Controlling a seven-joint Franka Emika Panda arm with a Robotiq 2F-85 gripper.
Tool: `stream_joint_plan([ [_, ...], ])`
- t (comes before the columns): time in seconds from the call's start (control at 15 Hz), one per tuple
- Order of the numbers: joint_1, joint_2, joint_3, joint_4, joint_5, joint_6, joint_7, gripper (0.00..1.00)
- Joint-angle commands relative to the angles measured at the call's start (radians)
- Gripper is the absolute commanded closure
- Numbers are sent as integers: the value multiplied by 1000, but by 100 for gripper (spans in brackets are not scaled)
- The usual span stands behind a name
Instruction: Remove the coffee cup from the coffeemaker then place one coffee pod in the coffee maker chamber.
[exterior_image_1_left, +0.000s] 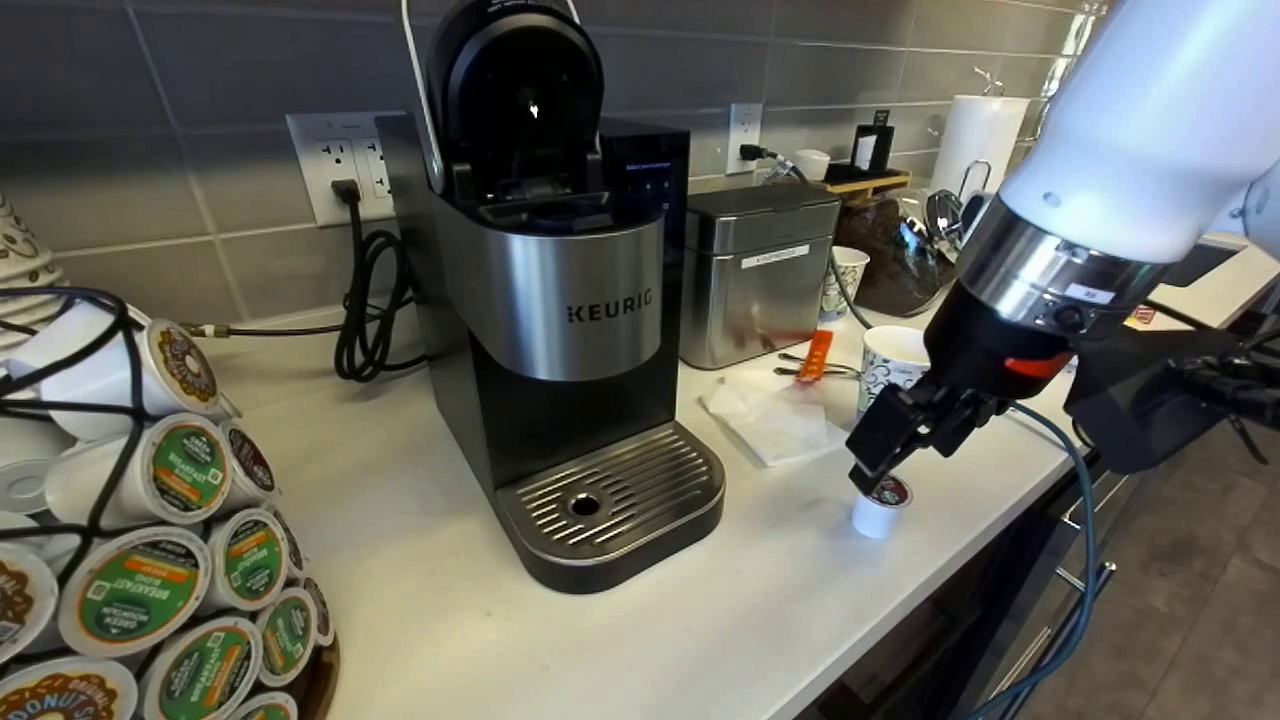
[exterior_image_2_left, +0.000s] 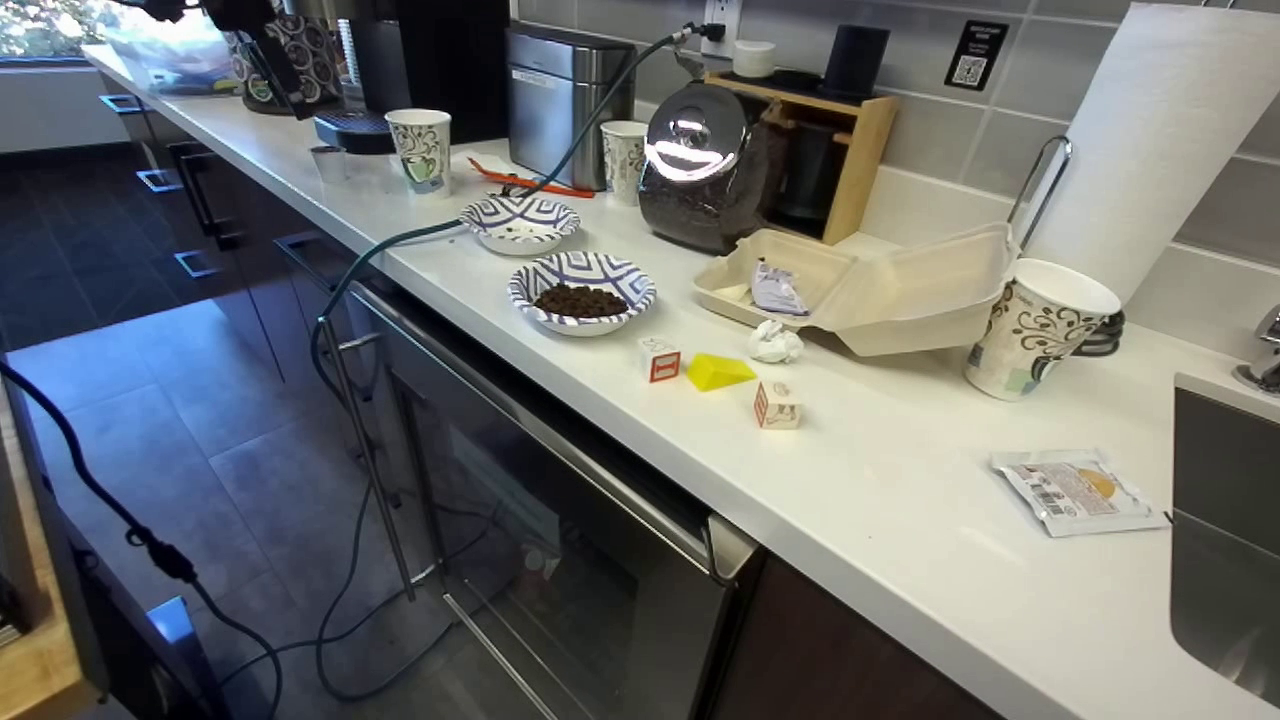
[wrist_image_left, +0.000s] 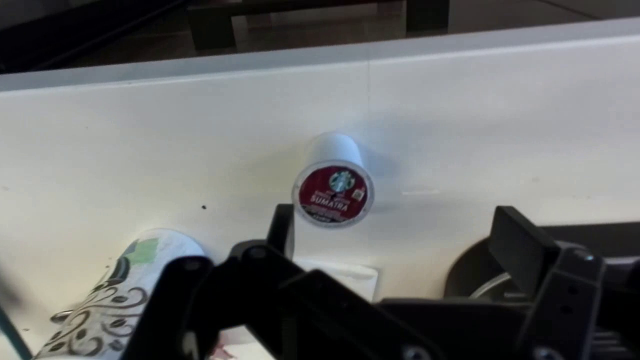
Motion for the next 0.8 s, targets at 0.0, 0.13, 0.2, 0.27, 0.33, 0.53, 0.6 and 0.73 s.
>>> stream_joint_plan([
  [0.0, 25, 102, -27, 74, 73, -38, -124, 0],
  [0.13, 31, 122, -52, 91, 85, -43, -127, 0],
  [0.2, 31, 125, -64, 97, 97, -43, -129, 0],
  [0.27, 33, 126, -76, 101, 103, -42, -123, 0],
  [0.33, 32, 126, -84, 103, 114, -39, -127, 0],
  [0.53, 36, 137, -100, 111, 130, -54, -142, 0],
  [0.6, 40, 142, -104, 113, 128, -59, -141, 0],
  [0.73, 46, 155, -111, 121, 126, -66, -131, 0],
])
